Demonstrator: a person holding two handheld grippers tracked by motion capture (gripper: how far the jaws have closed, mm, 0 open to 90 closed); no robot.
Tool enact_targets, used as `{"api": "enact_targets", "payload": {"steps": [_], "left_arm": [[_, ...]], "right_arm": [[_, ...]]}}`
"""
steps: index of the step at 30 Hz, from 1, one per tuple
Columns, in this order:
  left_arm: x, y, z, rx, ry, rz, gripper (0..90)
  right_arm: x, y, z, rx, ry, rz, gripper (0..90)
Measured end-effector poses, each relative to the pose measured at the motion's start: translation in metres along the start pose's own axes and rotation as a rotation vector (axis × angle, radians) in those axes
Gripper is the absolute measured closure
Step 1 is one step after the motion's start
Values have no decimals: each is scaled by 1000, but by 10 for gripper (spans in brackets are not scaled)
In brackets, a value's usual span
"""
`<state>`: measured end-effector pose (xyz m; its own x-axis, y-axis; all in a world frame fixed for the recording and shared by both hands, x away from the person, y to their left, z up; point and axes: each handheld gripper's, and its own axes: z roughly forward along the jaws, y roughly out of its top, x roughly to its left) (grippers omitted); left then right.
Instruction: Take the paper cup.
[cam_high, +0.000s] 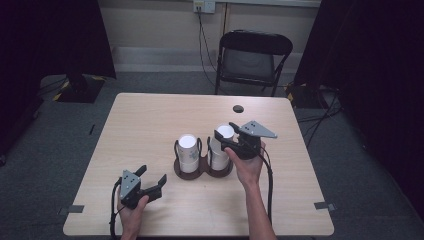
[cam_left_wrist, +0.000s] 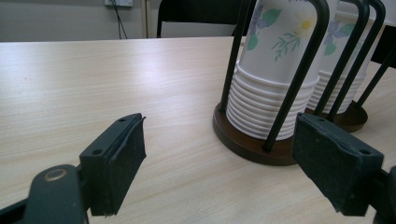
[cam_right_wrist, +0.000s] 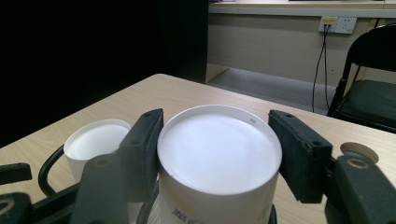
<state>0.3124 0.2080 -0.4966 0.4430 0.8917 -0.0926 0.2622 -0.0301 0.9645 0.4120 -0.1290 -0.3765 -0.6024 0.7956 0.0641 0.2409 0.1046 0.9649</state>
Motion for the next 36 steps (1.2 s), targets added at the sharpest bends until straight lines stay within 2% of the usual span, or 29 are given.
{"api": "enact_targets", "payload": {"steps": [3,10,20,26,36], "left_arm": [[0,-1,-1,-13,-9,0,170],[-1,0,0,-1,1,4,164],[0,0,1,8,10,-3,162],[-2,0,1,8,17,5,167],[1,1,1,15,4,-27,186]], "right_arm": [[1,3,1,4,-4,-11,379],[4,8,0,1,-13,-25,380],[2,11,-3,-6,-5,-5,380],[2,12,-4,-15,-2,3,379],[4,16,-6,-31,-7,0,379]]}}
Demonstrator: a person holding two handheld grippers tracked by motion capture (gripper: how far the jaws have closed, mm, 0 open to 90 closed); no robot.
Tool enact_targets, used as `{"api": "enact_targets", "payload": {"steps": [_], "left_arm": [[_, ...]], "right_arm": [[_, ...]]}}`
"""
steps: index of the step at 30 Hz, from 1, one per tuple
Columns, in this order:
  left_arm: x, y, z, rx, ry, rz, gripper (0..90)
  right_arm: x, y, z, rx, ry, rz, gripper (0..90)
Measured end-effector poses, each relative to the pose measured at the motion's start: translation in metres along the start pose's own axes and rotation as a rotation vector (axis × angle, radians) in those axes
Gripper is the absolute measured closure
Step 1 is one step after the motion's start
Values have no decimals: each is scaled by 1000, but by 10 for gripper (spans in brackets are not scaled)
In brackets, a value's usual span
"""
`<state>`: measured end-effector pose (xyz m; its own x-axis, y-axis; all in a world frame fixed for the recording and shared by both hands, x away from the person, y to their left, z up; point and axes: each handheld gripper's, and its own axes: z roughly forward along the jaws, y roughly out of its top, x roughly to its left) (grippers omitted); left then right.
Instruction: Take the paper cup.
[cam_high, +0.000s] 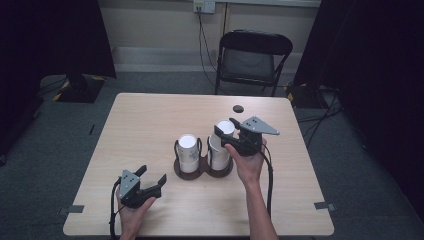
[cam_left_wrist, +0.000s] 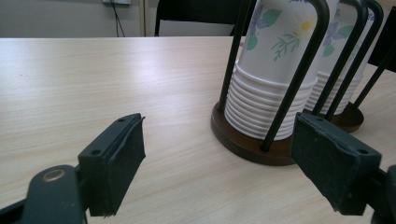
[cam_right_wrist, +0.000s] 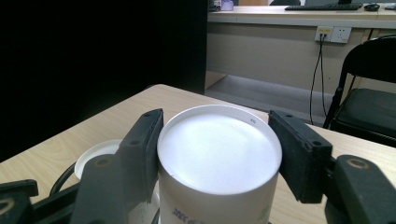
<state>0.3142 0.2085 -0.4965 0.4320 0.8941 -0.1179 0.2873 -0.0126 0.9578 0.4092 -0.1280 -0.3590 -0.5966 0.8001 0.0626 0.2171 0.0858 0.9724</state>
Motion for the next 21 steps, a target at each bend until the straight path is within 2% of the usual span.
{"api": "enact_targets", "payload": {"steps": [4,18,21], "left_arm": [[1,0,1,-1,-37,-8,205],[-1,0,-1,-8,-43,17,200],[-1,-1,-1,-9,-43,19,208]], "right_arm": [[-2,1,-4,-13,-5,4,379],[-3,8,-16,-50,4,19,378],[-4,10,-21,-72,7,29,378]]}}
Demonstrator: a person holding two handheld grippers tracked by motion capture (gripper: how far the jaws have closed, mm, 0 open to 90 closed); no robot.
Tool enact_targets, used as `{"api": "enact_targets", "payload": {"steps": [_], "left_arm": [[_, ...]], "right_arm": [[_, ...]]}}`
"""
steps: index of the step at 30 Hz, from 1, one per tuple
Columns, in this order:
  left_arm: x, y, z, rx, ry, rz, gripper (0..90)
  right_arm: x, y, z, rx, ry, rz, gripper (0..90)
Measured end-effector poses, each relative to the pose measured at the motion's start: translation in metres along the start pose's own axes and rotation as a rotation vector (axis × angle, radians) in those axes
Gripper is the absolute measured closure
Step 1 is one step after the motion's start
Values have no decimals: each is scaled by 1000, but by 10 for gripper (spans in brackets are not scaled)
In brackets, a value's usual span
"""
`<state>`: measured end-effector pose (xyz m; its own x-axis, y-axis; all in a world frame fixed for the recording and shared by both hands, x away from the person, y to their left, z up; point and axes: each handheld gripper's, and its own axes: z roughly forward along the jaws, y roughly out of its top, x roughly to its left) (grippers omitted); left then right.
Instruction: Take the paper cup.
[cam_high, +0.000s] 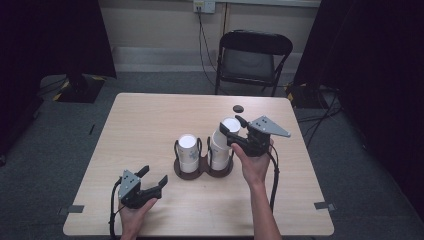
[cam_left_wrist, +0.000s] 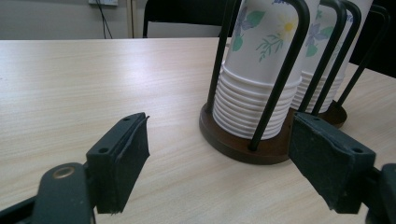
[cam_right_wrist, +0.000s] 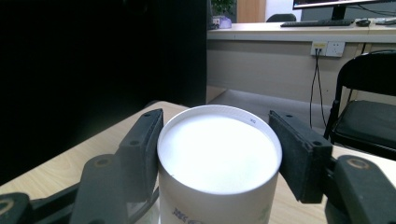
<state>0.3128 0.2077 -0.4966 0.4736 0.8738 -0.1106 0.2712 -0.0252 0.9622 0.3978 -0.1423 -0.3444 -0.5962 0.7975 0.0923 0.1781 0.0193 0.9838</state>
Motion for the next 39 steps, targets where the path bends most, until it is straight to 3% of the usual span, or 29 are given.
{"api": "enact_targets", "payload": {"steps": [9,11,14,20,25,32,35,39], "left_arm": [[-1,0,1,7,-4,5,196],[-1,0,1,9,-9,8,188],[-1,1,0,-8,-14,14,198],[-1,1,0,-5,-22,1,190],[-1,2,0,-15,-38,-35,239],[-5,3,3,-7,-55,-22,269],[-8,5,5,-4,-41,-11,290],[-12,6,6,-12,-71,1,326]], "right_arm": [[-7,-2,-19,-36,22,70,378],[-10,-3,-25,-43,46,108,378],[-12,-5,-31,-46,50,122,378],[-11,-13,-43,-62,76,172,379],[-7,-24,-50,-68,93,219,378],[-3,-46,-55,-64,118,301,378],[-2,-51,-56,-63,123,316,378],[2,-58,-59,-69,123,333,378]]}}
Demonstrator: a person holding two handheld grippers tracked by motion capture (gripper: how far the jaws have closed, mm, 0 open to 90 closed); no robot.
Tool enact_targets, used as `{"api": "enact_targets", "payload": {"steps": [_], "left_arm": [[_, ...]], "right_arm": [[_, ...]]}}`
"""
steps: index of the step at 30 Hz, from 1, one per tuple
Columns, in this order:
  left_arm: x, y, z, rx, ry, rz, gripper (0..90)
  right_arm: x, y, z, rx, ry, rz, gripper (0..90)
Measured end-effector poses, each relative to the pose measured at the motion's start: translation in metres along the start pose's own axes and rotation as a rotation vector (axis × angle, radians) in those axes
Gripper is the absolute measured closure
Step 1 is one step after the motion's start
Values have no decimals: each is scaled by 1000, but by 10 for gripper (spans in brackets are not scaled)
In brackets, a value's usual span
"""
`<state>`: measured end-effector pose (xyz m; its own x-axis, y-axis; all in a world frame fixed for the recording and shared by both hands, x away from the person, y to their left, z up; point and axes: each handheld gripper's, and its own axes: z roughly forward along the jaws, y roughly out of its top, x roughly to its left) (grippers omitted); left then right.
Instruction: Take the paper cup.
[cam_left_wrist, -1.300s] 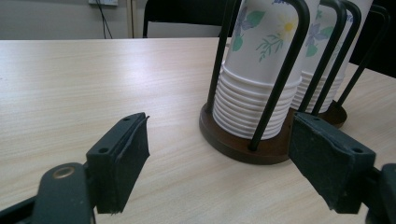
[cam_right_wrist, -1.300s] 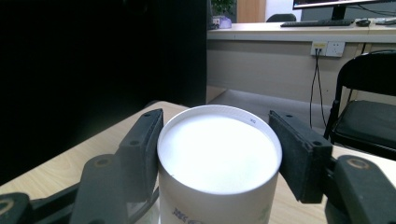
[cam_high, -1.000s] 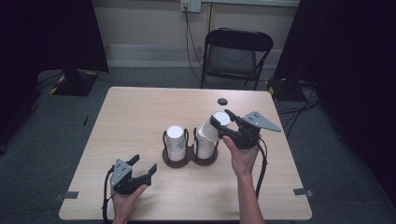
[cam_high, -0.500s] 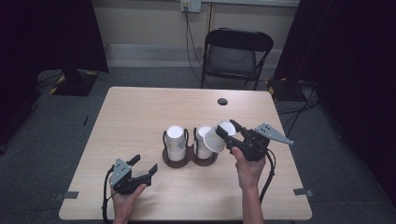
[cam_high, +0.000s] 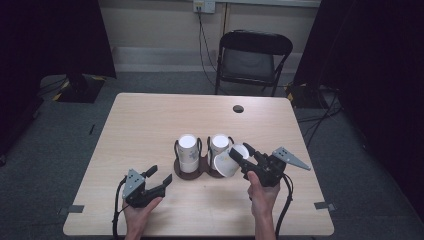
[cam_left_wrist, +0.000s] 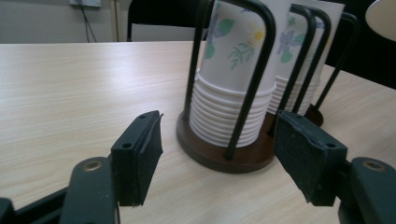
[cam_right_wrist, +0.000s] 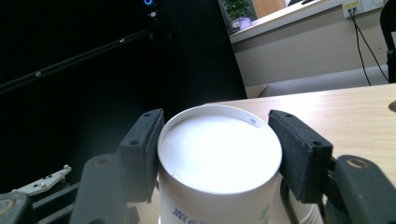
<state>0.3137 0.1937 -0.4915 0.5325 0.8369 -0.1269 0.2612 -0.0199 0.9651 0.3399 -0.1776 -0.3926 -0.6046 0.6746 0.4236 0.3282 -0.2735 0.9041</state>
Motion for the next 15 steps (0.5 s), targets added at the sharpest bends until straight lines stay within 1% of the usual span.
{"api": "enact_targets", "payload": {"steps": [2,5,7,8,9,10,13,15], "left_arm": [[-3,1,0,-3,-16,7,331],[-8,1,1,-12,-50,9,332],[-13,1,3,-15,-75,13,332],[-15,1,4,-14,-80,15,329],[-17,1,5,-13,-90,16,322],[-18,1,5,-11,-100,15,322],[-22,1,6,-15,-126,4,317],[-24,2,6,-25,-133,2,317]], "right_arm": [[3,-4,-2,6,-15,4,378],[7,-12,-5,1,-9,26,378],[8,-18,-6,1,0,42,378],[9,-22,-6,4,3,51,378],[10,-28,-4,12,9,65,379],[10,-28,-4,12,9,65,379],[11,-38,-1,16,26,92,378],[13,-44,2,23,40,104,378]]}}
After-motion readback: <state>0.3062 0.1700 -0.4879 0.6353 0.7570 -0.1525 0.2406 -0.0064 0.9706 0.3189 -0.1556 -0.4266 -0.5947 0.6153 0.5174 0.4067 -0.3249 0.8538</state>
